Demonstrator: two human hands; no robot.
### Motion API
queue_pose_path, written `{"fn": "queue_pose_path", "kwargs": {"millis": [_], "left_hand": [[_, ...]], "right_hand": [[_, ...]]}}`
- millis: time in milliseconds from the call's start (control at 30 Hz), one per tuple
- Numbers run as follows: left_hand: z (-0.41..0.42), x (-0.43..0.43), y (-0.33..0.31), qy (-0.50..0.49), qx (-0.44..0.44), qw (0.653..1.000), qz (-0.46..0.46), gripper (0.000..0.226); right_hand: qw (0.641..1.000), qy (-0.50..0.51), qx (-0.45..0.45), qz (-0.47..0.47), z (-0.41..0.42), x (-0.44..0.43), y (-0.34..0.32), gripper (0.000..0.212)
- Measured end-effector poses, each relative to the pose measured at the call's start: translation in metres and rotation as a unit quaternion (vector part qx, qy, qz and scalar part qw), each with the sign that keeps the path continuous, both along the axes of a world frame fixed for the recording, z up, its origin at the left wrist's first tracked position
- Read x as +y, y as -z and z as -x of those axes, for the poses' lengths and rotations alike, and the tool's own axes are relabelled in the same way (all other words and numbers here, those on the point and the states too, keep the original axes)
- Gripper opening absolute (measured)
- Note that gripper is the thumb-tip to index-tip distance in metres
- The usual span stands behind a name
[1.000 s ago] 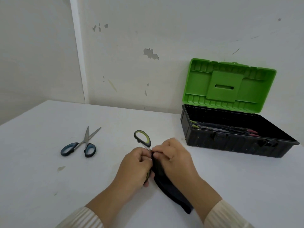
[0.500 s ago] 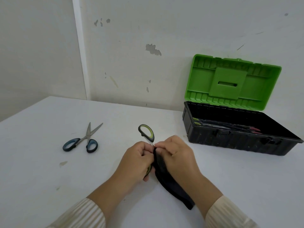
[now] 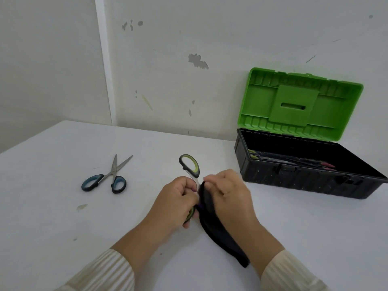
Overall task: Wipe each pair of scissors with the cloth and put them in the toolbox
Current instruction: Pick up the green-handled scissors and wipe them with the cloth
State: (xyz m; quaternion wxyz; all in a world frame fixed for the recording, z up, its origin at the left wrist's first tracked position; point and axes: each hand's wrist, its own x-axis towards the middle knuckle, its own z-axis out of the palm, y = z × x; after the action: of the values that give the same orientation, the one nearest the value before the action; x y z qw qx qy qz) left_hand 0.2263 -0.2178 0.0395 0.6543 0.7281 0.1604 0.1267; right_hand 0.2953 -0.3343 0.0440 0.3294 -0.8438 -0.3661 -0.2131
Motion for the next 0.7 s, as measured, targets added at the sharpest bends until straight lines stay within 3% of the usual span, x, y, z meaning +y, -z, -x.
{"fn": "queue_pose_path", "kwargs": {"millis": [33,167,233,333,400,533,700], "left_hand": [[0.001,0.001,-0.001,0.003,0.001,1.000,0.002,0.014],[0.003,0.004,-0.003,0.014,-0.001,1.000,0.016,0.010],[0.002,0.005,-0.003,0.007,-0.001,1.000,0.018,0.012],[0.001,0.003,-0.003,0.005,-0.002,1.000,0.018,0.014],[0.002,0.003,-0.002,0.007,-0.004,1.000,0.007,0.015],[0.002,0.007,-0.001,0.008,-0.017,1.000,0.012,0.015],[0.001,0.007,-0.002,0.017,-0.019,1.000,0.011,0.015]], "right_hand": [[0.999,0.037,-0.017,-0.028,-0.010,-0.005,-0.002,0.014],[0.962,0.123,0.143,-0.199,-0.041,-0.035,-0.004,0.016],[0.957,0.108,0.110,-0.244,-0.028,-0.031,-0.007,0.021],[0.994,0.014,-0.022,-0.105,0.007,-0.010,-0.005,0.014],[0.997,-0.043,-0.055,-0.024,0.013,-0.002,0.001,0.013],[0.995,-0.004,0.029,-0.100,-0.009,-0.007,0.004,0.010],[0.994,-0.061,0.057,-0.067,0.000,-0.002,0.006,0.012]]}}
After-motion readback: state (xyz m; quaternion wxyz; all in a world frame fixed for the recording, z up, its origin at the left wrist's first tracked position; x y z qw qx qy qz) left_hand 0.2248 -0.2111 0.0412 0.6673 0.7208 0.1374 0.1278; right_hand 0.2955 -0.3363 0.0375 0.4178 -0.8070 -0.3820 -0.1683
